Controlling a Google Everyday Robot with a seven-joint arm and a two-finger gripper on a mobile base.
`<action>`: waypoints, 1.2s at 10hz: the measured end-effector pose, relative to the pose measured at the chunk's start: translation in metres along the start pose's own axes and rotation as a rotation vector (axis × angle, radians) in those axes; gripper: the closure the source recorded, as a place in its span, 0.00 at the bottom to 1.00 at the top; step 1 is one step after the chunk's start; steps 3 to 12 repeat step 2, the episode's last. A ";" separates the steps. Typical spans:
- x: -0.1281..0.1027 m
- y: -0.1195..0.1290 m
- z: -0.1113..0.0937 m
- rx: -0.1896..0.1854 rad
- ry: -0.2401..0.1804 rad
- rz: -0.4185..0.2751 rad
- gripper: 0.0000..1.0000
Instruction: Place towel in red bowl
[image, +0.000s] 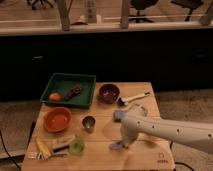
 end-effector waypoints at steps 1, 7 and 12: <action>0.000 0.000 0.000 0.000 0.000 0.000 1.00; 0.000 -0.002 -0.001 0.002 0.001 -0.003 1.00; 0.000 -0.002 -0.001 0.002 0.001 -0.003 1.00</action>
